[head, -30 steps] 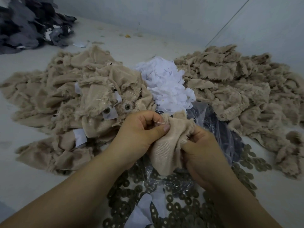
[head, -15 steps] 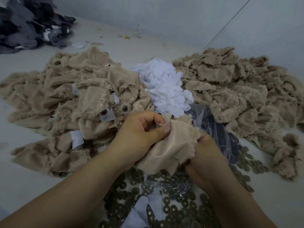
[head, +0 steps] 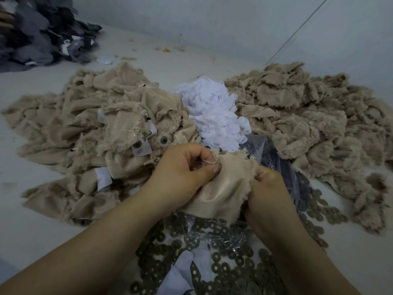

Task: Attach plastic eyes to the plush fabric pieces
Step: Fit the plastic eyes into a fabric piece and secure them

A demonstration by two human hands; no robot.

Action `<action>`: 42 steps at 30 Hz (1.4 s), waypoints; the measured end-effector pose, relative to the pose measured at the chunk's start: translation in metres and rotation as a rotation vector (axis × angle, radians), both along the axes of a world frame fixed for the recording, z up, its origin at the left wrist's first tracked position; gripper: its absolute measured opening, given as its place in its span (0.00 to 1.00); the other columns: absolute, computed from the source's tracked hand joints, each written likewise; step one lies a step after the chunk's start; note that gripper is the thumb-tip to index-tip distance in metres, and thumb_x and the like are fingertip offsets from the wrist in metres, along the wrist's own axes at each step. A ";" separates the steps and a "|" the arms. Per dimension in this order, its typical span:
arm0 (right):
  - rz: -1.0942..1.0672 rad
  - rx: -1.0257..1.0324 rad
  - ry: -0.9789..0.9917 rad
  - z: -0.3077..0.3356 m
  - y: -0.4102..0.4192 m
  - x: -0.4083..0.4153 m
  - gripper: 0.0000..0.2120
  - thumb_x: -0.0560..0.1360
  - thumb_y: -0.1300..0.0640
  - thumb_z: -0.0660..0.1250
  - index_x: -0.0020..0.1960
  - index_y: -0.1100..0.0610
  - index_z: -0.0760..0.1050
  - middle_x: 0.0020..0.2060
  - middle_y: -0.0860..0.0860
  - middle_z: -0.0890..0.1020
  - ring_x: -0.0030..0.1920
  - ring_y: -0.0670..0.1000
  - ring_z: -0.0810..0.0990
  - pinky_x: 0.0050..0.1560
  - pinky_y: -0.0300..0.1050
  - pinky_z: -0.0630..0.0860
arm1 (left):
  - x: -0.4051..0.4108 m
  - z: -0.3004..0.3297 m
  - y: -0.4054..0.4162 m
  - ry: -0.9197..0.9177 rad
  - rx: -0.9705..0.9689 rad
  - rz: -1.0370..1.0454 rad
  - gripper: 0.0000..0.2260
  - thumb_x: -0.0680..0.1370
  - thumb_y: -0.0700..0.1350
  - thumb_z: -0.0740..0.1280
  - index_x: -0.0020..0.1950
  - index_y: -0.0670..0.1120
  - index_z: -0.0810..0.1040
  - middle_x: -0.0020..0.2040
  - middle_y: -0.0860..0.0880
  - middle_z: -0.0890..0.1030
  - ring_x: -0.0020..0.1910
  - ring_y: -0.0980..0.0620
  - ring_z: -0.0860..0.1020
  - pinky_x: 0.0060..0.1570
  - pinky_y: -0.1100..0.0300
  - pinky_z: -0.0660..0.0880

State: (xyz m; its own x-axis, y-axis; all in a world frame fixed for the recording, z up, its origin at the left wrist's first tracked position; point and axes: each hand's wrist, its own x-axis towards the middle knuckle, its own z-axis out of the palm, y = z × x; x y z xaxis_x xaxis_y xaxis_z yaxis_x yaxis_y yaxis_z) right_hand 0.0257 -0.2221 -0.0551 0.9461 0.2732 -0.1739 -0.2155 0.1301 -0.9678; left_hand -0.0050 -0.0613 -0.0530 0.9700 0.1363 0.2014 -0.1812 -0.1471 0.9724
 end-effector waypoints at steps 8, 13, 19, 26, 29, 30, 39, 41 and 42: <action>0.083 0.010 -0.101 -0.005 -0.002 0.002 0.17 0.68 0.47 0.78 0.49 0.59 0.85 0.47 0.61 0.86 0.52 0.64 0.85 0.53 0.57 0.82 | -0.001 0.001 -0.002 -0.017 0.133 -0.009 0.12 0.74 0.36 0.73 0.35 0.50 0.78 0.28 0.57 0.77 0.25 0.63 0.70 0.27 0.70 0.66; 0.072 0.145 -0.020 -0.008 -0.003 0.004 0.16 0.61 0.54 0.77 0.46 0.60 0.86 0.46 0.60 0.87 0.48 0.58 0.87 0.44 0.44 0.83 | -0.001 0.003 -0.001 0.032 -0.072 -0.064 0.08 0.72 0.37 0.75 0.37 0.48 0.82 0.35 0.45 0.81 0.35 0.51 0.77 0.35 0.61 0.75; 0.026 0.146 -0.038 -0.007 -0.002 0.002 0.16 0.67 0.59 0.74 0.54 0.62 0.83 0.49 0.60 0.87 0.52 0.59 0.86 0.52 0.52 0.83 | -0.002 0.004 -0.003 0.118 -0.210 -0.029 0.07 0.73 0.38 0.72 0.35 0.44 0.80 0.32 0.46 0.78 0.32 0.53 0.75 0.33 0.63 0.73; -0.089 0.011 -0.146 -0.007 -0.001 -0.001 0.21 0.73 0.63 0.74 0.63 0.48 0.76 0.58 0.50 0.83 0.54 0.47 0.85 0.50 0.44 0.83 | -0.003 0.006 -0.015 -0.023 0.001 0.136 0.12 0.76 0.35 0.70 0.33 0.43 0.77 0.28 0.50 0.75 0.28 0.55 0.72 0.29 0.63 0.70; -0.087 -0.012 -0.182 -0.005 -0.003 0.000 0.18 0.73 0.63 0.74 0.58 0.48 0.80 0.53 0.50 0.86 0.53 0.49 0.86 0.52 0.50 0.83 | -0.005 0.005 -0.017 -0.028 -0.083 0.161 0.12 0.75 0.40 0.69 0.32 0.49 0.77 0.29 0.51 0.76 0.30 0.56 0.72 0.32 0.62 0.71; -0.088 -0.022 -0.190 -0.004 -0.003 0.001 0.16 0.73 0.64 0.74 0.56 0.49 0.81 0.51 0.50 0.87 0.52 0.49 0.86 0.52 0.52 0.83 | -0.005 0.004 -0.018 -0.026 -0.086 0.159 0.11 0.75 0.41 0.69 0.33 0.50 0.77 0.30 0.52 0.76 0.31 0.57 0.72 0.33 0.62 0.71; -0.090 -0.089 -0.289 -0.002 -0.002 -0.003 0.15 0.73 0.62 0.75 0.54 0.45 0.83 0.52 0.46 0.86 0.52 0.45 0.85 0.51 0.48 0.83 | -0.004 0.003 -0.017 -0.014 -0.012 0.216 0.12 0.78 0.37 0.68 0.34 0.47 0.77 0.27 0.55 0.74 0.27 0.59 0.70 0.28 0.65 0.69; -0.079 -0.093 -0.327 -0.002 -0.002 -0.004 0.16 0.73 0.62 0.75 0.54 0.44 0.83 0.51 0.42 0.86 0.51 0.43 0.85 0.48 0.41 0.83 | -0.003 0.001 -0.017 -0.006 0.015 0.224 0.13 0.77 0.37 0.68 0.33 0.47 0.76 0.26 0.57 0.73 0.26 0.60 0.69 0.27 0.66 0.67; -0.078 -0.092 -0.344 -0.001 -0.001 -0.005 0.16 0.73 0.62 0.75 0.54 0.43 0.83 0.51 0.39 0.85 0.51 0.41 0.84 0.46 0.37 0.82 | -0.003 0.000 -0.017 -0.009 0.049 0.224 0.13 0.77 0.37 0.69 0.33 0.47 0.75 0.26 0.57 0.73 0.26 0.60 0.69 0.27 0.67 0.67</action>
